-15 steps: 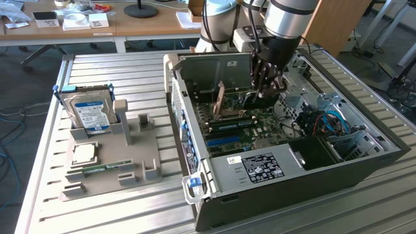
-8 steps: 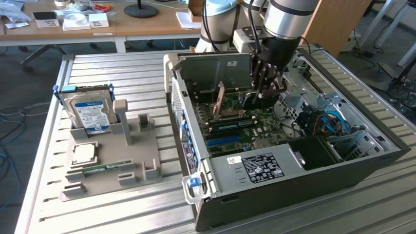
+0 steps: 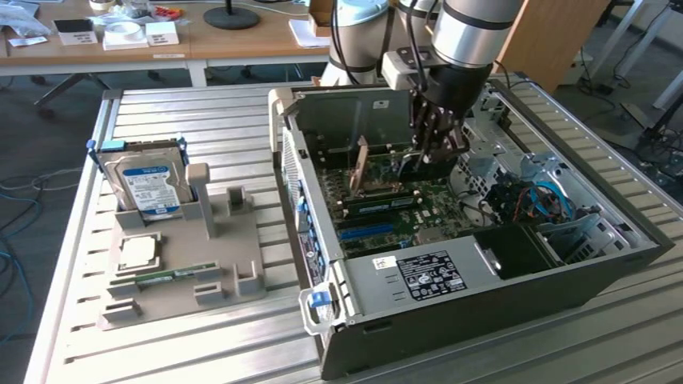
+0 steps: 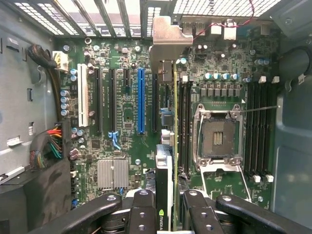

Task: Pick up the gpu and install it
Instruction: 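Insert the gpu into the slot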

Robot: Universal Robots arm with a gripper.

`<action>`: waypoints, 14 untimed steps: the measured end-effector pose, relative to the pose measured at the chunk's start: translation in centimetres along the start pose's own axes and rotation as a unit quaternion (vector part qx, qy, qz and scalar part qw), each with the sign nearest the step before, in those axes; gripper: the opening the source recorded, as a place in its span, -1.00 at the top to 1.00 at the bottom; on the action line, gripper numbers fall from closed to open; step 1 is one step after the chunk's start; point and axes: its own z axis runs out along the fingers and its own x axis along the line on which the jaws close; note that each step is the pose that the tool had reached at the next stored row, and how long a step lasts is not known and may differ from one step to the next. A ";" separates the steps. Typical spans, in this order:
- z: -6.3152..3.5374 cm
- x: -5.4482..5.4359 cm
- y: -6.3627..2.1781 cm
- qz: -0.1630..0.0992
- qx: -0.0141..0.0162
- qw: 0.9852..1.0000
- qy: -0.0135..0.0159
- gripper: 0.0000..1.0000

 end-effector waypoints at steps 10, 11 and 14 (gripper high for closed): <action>0.01 1.1 -0.02 0.000 0.000 1.000 0.000 0.47; 0.01 1.2 -0.02 0.000 0.000 1.000 0.000 0.47; -0.01 1.6 -0.03 0.000 0.000 1.000 0.000 0.47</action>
